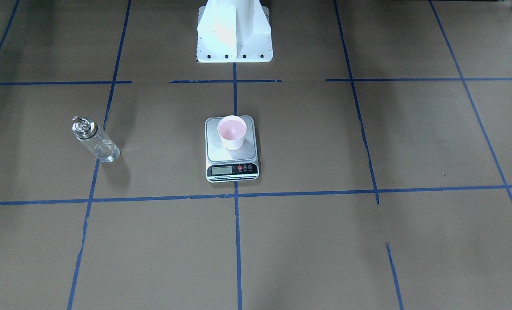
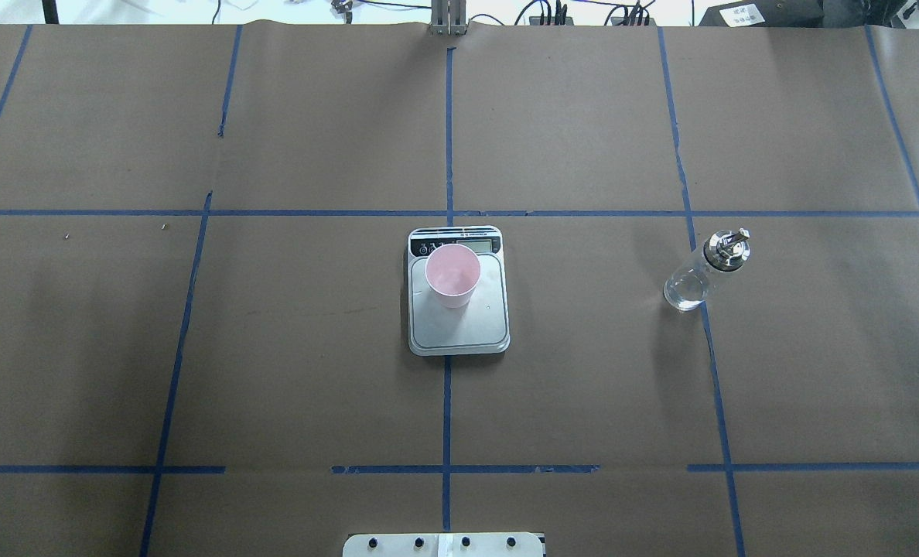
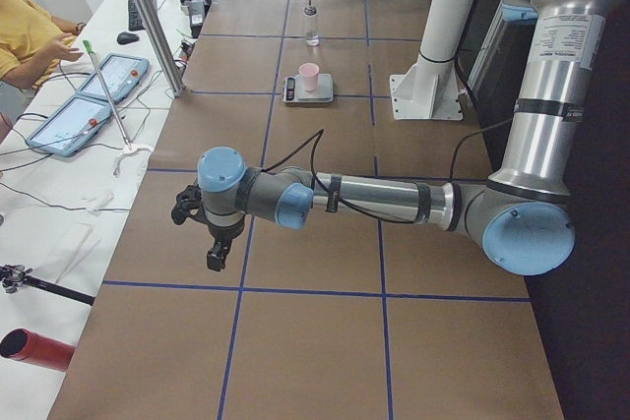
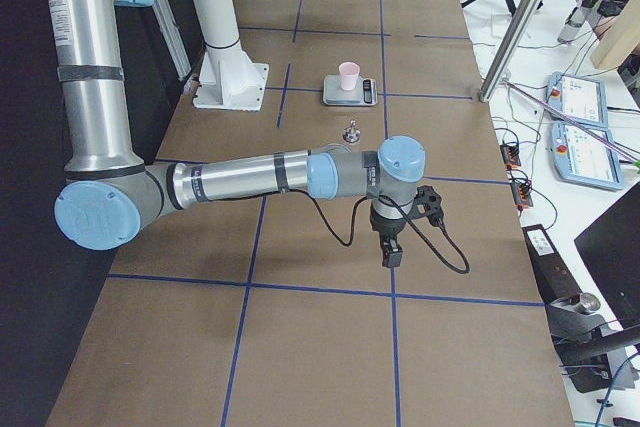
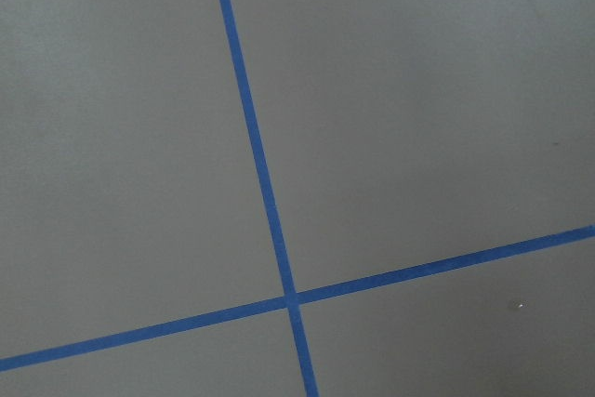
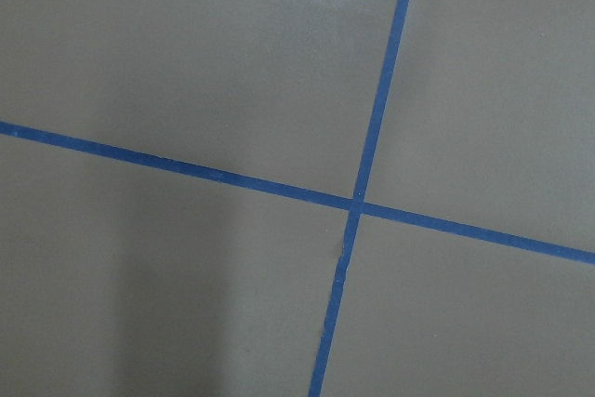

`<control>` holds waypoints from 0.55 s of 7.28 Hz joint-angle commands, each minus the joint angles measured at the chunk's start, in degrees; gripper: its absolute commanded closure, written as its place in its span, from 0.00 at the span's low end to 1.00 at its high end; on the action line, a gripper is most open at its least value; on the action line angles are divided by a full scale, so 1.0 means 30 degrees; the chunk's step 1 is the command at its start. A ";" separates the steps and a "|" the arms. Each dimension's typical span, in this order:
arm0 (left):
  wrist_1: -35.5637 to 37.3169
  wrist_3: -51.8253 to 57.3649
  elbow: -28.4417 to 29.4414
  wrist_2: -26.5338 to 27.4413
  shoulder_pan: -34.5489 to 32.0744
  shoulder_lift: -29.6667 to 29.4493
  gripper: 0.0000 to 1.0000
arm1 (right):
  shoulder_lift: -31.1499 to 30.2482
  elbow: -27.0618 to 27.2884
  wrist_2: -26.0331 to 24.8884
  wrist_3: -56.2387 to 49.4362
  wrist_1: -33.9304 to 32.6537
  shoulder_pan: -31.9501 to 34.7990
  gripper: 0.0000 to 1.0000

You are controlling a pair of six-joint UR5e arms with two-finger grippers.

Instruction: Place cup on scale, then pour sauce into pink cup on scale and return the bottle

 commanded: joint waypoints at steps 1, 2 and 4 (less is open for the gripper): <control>-0.0175 0.0044 -0.0044 -0.0011 0.0024 -0.0046 0.00 | -0.0022 0.0176 0.0025 -0.0022 0.0034 0.0012 0.00; -0.0032 0.0073 -0.0188 -0.0040 0.0024 0.0012 0.00 | -0.0022 0.0033 -0.0004 0.0007 0.0005 -0.0017 0.00; 0.0057 0.0044 -0.0102 -0.0157 -0.0006 0.0042 0.00 | -0.0022 0.0148 0.0084 0.0007 0.0034 -0.0017 0.00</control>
